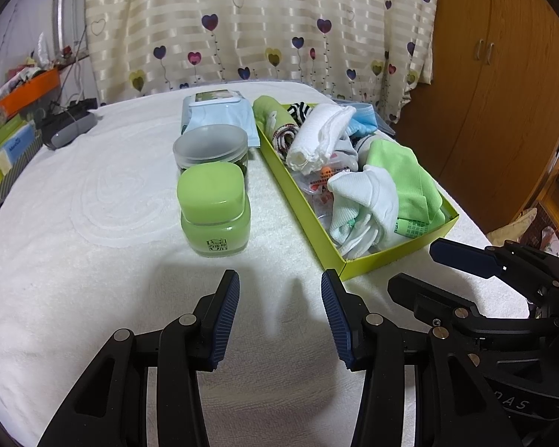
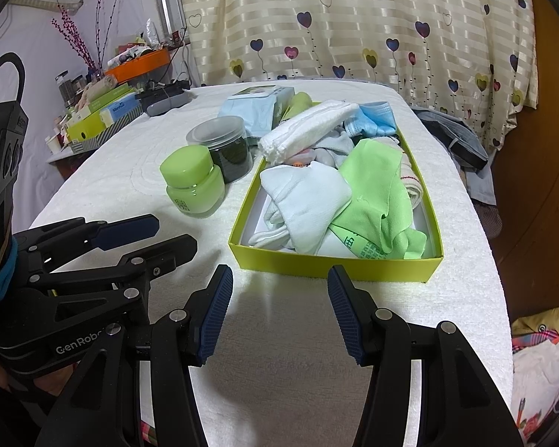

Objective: Organize soft objects

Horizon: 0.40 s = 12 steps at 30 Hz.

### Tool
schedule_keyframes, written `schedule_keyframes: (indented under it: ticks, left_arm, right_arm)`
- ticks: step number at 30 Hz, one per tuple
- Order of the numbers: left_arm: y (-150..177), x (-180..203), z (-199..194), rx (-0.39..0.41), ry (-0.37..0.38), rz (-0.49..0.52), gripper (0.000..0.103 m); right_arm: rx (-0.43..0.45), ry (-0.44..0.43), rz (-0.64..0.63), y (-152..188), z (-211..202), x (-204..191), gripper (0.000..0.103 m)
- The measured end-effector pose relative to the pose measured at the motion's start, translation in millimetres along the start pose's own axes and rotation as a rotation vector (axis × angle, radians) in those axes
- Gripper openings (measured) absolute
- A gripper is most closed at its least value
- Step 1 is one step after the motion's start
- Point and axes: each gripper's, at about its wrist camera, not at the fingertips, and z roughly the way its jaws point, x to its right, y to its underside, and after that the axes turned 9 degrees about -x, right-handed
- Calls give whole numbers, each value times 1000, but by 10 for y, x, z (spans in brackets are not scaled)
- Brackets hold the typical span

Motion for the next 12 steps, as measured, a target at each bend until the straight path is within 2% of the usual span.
schedule_keyframes:
  ticks: [12]
  left_arm:
    - [-3, -8, 3, -2, 2, 1, 45]
  right_arm:
    - [-1, 1, 0, -3, 1, 0, 54]
